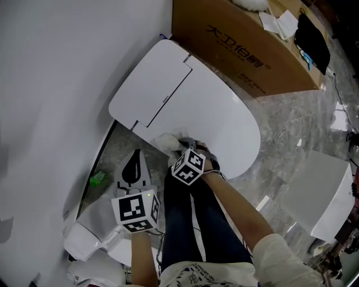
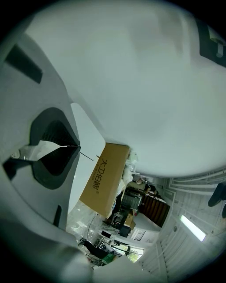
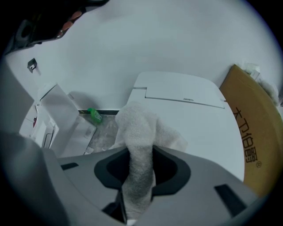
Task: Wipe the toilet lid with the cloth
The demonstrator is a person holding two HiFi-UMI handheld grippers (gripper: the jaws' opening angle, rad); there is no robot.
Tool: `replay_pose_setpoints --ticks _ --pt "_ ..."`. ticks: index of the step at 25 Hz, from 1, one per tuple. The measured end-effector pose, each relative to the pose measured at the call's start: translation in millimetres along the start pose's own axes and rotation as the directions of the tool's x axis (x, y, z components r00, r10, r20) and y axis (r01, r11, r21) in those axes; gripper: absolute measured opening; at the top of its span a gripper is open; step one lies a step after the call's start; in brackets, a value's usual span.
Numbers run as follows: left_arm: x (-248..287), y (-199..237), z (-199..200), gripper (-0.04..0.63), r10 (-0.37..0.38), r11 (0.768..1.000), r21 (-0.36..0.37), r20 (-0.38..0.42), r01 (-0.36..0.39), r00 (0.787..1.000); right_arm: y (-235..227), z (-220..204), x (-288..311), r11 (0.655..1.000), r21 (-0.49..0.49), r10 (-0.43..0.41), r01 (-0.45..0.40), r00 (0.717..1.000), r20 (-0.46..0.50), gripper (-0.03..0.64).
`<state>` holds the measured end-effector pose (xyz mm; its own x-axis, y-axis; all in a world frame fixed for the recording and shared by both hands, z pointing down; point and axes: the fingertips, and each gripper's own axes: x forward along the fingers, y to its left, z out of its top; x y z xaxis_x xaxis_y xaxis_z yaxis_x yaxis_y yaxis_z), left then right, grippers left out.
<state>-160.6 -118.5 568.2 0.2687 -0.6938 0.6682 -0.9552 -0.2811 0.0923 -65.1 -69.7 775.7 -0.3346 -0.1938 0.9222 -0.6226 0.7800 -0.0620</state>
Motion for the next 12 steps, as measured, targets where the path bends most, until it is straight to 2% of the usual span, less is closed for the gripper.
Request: replay_pose_setpoints --ticks 12 --pt "10.8 -32.9 10.0 0.009 -0.068 0.996 0.056 -0.007 0.068 0.998 18.1 -61.7 -21.4 0.996 0.083 0.024 -0.024 1.000 -0.002 0.110"
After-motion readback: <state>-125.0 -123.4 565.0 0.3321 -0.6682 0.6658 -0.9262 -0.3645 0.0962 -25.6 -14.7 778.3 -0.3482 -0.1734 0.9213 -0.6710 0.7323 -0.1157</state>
